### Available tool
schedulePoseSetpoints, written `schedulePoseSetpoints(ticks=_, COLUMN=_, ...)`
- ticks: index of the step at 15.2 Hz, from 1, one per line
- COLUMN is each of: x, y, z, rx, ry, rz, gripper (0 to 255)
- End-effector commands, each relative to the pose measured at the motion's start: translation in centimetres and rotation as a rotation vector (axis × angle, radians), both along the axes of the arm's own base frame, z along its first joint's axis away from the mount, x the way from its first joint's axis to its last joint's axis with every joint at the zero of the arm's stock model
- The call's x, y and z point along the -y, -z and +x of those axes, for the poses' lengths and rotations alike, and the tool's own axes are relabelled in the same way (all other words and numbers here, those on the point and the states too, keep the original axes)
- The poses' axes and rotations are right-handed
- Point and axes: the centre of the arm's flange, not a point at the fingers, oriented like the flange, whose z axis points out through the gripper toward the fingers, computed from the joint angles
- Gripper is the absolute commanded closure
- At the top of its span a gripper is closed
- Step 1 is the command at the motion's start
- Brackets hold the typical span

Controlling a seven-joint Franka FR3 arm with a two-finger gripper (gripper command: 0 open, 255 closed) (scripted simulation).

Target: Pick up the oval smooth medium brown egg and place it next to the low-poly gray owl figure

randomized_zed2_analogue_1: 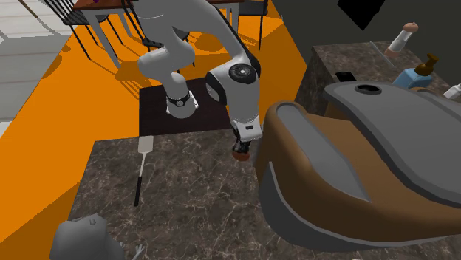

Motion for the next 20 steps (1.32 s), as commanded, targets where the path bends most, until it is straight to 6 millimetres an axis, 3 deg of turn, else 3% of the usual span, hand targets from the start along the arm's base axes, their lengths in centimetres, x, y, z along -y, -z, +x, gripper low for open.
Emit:
schedulePoseSetpoints(ticks=1, x=1.0, y=4.2, z=-0.7, rx=-0.09, ry=-0.026, rz=-0.039, gripper=255)
schedulePoseSetpoints(ticks=2, x=1.0, y=3.6, z=-0.7, rx=-0.09, ry=-0.026, rz=-0.039, gripper=255)
schedulePoseSetpoints(ticks=3, x=0.2, y=0.3, z=0.9, rx=0.063, ry=-0.016, rz=0.026, gripper=255)
schedulePoseSetpoints(ticks=4, x=0.2, y=0.3, z=0.9, rx=0.063, ry=-0.016, rz=0.026, gripper=0)
schedulePoseSetpoints(ticks=7, x=3.7, y=0.5, z=-1.8, rx=0.063, ry=-0.162, rz=0.084, gripper=0)
schedulePoseSetpoints(ticks=14, x=3.1, y=4.1, z=-1.3, rx=0.063, ry=-0.162, rz=0.084, gripper=0)
schedulePoseSetpoints(ticks=20, x=3.0, y=4.4, z=-1.2, rx=0.063, ry=-0.162, rz=0.084, gripper=0)
